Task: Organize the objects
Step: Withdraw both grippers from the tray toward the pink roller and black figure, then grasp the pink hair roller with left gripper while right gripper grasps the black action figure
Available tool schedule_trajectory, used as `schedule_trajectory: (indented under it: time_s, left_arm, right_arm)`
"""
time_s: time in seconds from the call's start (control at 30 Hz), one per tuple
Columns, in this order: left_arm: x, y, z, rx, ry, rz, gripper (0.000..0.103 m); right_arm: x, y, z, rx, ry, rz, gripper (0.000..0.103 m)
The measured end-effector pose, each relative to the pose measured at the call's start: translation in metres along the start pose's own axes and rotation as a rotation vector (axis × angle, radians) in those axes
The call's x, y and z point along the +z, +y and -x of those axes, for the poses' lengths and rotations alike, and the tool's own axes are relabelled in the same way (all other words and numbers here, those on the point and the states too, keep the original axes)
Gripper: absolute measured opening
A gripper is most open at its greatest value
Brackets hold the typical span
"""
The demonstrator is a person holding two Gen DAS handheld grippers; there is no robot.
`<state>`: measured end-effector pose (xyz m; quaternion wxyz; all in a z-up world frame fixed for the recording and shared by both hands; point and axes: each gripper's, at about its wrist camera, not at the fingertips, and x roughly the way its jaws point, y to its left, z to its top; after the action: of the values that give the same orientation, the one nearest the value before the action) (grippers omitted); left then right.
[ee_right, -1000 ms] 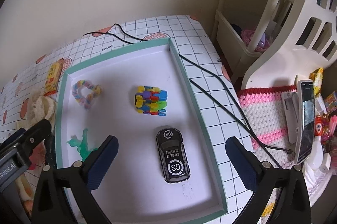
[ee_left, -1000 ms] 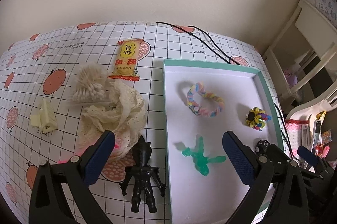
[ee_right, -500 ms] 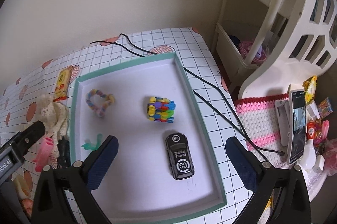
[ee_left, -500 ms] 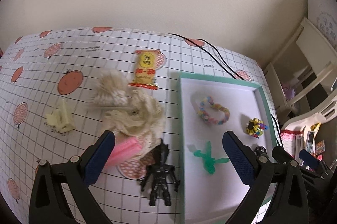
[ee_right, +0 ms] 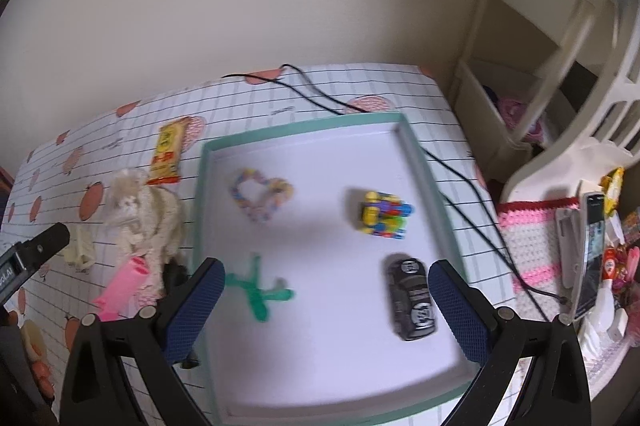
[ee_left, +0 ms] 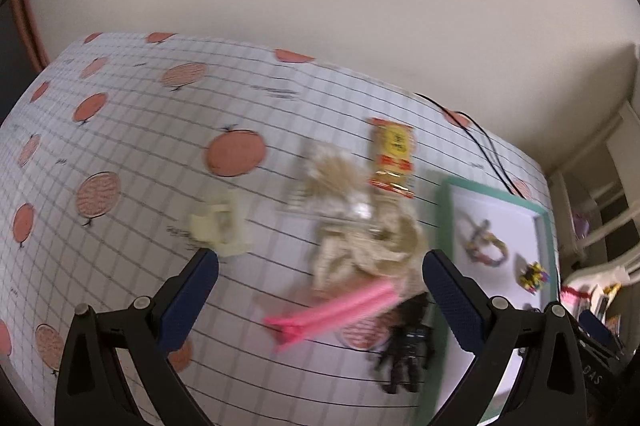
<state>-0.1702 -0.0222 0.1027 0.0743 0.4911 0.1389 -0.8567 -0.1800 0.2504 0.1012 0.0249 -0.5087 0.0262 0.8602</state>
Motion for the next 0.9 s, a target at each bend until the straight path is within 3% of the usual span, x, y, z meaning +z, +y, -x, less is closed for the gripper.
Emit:
schedule_trajectory:
  time_s: [0.27,0.4,0.57,0.9]
  left_arm:
    - [0.001,0.038,-0.005,0.017,0.013,0.018,0.102]
    - [-0.002,0.042,-0.012,-0.001,0.029,-0.012,0.102]
    - [-0.009,0.035,-0.025,-0.045,0.076,-0.092,0.102]
    - [-0.031,0.004,-0.055,-0.033,0.184,-0.318,0.102]
  right_arm:
    - [-0.008,0.054,-0.013,0.103,0.031,0.109,0.103]
    - [-0.013,0.068,-0.021,0.111,0.051,0.136,0.102]
    - [-0.015,0.072,-0.031,0.12,0.075,0.126,0.099]
    - [-0.016,0.067,-0.044,0.126,0.096,0.072,0.098]
